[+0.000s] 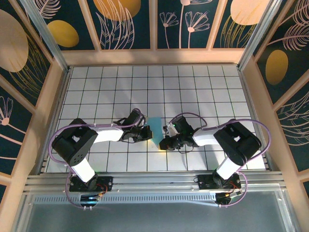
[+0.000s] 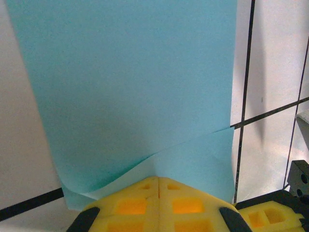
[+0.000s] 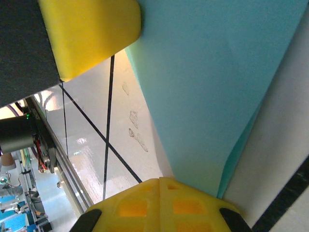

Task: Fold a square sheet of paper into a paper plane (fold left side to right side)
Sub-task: Third fold the triangle at the center of the table.

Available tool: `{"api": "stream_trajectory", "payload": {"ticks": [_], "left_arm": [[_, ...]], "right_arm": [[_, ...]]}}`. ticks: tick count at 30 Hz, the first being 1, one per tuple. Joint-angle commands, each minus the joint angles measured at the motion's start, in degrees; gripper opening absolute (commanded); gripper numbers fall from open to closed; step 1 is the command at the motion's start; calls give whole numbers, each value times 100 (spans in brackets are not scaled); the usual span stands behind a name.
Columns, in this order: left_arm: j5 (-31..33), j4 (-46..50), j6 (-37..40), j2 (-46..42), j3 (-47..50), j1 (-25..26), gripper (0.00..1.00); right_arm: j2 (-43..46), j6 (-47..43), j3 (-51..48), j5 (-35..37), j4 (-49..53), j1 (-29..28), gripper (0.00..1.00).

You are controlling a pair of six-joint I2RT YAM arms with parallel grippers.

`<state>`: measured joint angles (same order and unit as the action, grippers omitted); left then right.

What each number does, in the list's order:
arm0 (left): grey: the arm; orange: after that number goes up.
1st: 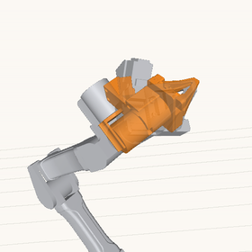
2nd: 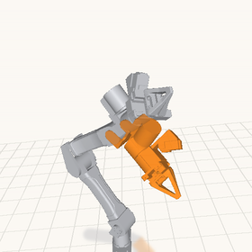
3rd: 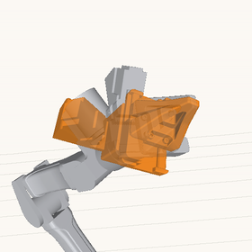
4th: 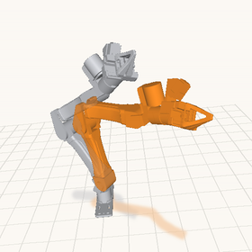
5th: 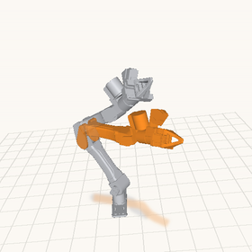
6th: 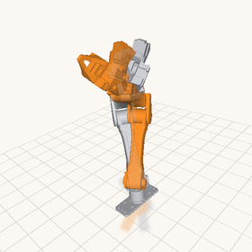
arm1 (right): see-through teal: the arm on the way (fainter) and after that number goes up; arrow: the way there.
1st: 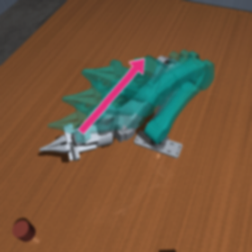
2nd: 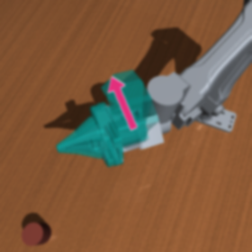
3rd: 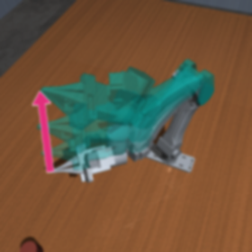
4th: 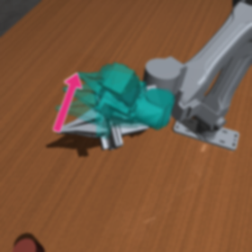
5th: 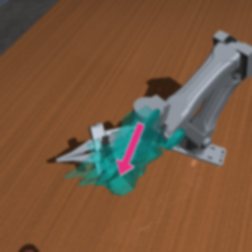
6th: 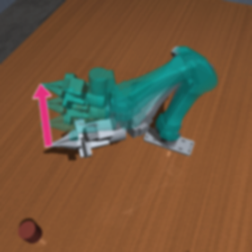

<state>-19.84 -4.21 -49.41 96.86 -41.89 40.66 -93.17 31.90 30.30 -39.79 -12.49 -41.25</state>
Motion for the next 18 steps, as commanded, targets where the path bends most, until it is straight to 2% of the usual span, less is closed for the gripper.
{"api": "stream_trajectory", "payload": {"ticks": [1, 8, 13, 18], "left_arm": [[219, 322, 159, -247, -225, 20, 0], [483, 322, 228, -873, -248, 16, 5], [118, -185, 112, -1150, 201, 27, 2], [-193, -664, -59, -1046, 421, 184, 1]], "right_arm": [[-167, -17, -203, 158, -22, 2, 0], [-219, -9, -432, 17, -308, 159, 0], [-254, -52, -451, 7, -320, 213, 0], [-297, -72, -443, 2, -324, 241, 0]]}}
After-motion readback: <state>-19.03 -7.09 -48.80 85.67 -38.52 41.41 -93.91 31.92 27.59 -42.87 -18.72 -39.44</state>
